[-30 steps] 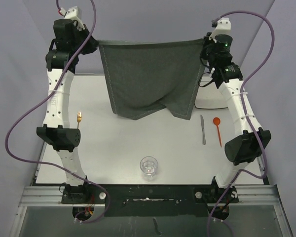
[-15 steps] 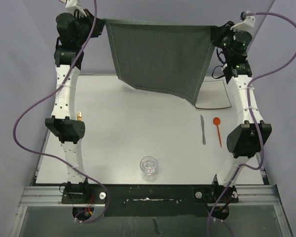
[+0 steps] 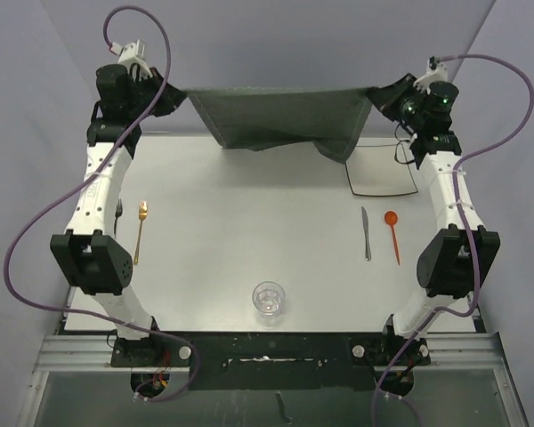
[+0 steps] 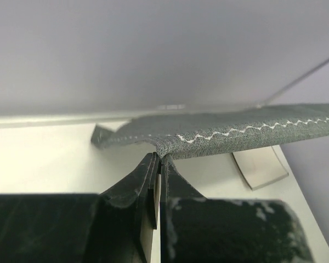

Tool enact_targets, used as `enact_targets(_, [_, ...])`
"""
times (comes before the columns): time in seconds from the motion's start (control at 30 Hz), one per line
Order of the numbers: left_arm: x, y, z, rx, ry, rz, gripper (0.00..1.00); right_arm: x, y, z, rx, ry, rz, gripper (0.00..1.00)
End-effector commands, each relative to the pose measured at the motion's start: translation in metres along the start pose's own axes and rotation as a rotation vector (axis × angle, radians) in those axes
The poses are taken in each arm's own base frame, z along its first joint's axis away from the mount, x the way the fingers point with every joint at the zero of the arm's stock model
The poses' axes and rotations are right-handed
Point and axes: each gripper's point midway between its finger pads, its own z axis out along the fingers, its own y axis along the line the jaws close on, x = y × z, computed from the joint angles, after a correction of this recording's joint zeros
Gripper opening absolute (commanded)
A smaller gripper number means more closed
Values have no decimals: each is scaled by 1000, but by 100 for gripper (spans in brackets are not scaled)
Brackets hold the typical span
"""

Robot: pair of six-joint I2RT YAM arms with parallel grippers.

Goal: Set the dinner table for one person
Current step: Flatten out the napkin at the center of the board.

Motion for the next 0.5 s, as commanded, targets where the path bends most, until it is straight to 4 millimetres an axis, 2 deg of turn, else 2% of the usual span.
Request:
enact_targets(0.0, [-41, 22, -88, -166, -150, 84, 0, -2, -56, -57, 219, 16, 104, 1])
enact_targets(0.07, [-19, 20, -105, -168, -114, 46, 0, 42, -76, -76, 297, 123, 160, 0])
enact_targets(0.17, [16, 21, -120, -187, -16, -29, 0, 83, -95, -103, 408, 221, 221, 0])
enact_targets(0.23, [40, 23, -126, -191, 45, -79, 0, 98, -101, -117, 465, 266, 242, 0])
enact_targets(0.47, [116, 36, -150, -287, 293, -235, 0, 135, -102, -147, 566, 454, 253, 0])
